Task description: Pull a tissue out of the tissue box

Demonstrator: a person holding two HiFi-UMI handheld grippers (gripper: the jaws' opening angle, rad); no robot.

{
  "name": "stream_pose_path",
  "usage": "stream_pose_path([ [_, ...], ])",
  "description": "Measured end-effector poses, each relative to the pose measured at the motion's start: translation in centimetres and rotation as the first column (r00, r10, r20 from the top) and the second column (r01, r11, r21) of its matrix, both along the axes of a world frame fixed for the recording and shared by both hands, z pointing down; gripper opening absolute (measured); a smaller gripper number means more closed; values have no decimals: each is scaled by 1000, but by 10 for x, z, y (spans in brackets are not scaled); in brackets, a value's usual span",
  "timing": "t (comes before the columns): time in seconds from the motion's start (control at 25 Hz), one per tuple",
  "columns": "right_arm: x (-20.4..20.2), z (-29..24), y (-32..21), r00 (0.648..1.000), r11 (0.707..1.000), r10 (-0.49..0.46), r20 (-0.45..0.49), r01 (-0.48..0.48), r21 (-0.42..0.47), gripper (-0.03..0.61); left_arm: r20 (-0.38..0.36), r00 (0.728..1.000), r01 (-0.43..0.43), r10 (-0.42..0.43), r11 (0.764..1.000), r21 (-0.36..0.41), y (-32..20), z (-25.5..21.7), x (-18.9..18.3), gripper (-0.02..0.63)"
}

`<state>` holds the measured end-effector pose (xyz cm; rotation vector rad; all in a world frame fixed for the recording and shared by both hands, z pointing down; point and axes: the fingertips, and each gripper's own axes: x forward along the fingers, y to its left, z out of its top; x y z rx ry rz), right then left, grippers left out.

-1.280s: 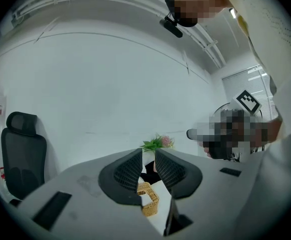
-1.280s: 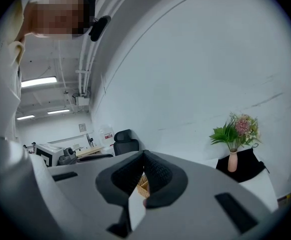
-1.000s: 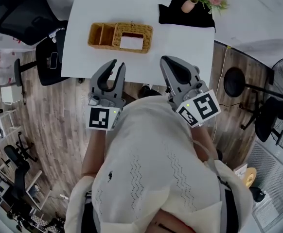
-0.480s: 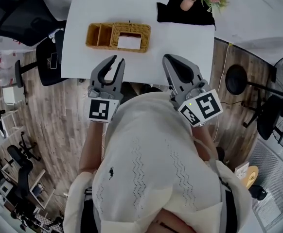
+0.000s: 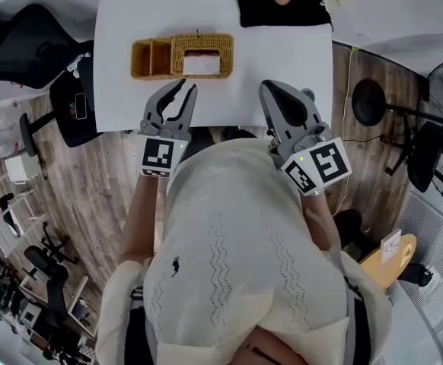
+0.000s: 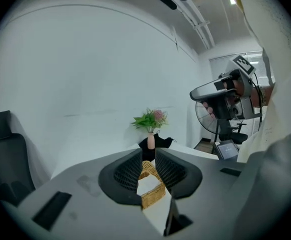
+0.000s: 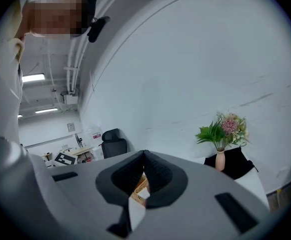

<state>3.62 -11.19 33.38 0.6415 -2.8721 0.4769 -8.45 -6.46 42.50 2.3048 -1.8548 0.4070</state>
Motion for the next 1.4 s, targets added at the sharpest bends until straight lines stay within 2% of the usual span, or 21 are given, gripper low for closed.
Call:
stream_pose_path([
  [0.2, -11, 3, 2, 998, 998, 57, -15, -57, -10, 2, 1, 997, -82, 82, 995, -48, -6, 19, -8, 84],
  [0.36, -15, 8, 7, 995, 995, 99, -31, -99, -15, 2, 32, 985, -165, 168, 983, -86, -10, 33, -9, 84],
  [0.52, -17, 9, 9, 990, 990, 137, -44, -138, -15, 2, 60, 963, -253, 262, 959, -131, -15, 47, -7, 84],
  [0.76, -14, 10, 10, 978, 979, 199, -55, -201, -21, 2, 82, 920, -357, 382, 907, -224, -13, 76, -3, 88],
  [0.92, -13, 12, 13, 971, 972, 230, -66, -232, -25, 2, 105, 896, -393, 432, 879, -271, -16, 92, -4, 94],
  [1.04, -12, 14, 14, 966, 967, 249, -73, -252, -30, 2, 125, 882, -405, 454, 866, -293, -20, 100, -5, 98],
  [1.24, -12, 18, 13, 959, 960, 272, -79, -276, -38, 2, 146, 883, -393, 446, 872, -291, -32, 103, -11, 98],
  [1.4, -10, 20, 13, 954, 955, 289, -81, -292, -41, 2, 169, 872, -399, 460, 866, -300, -39, 106, -13, 98],
])
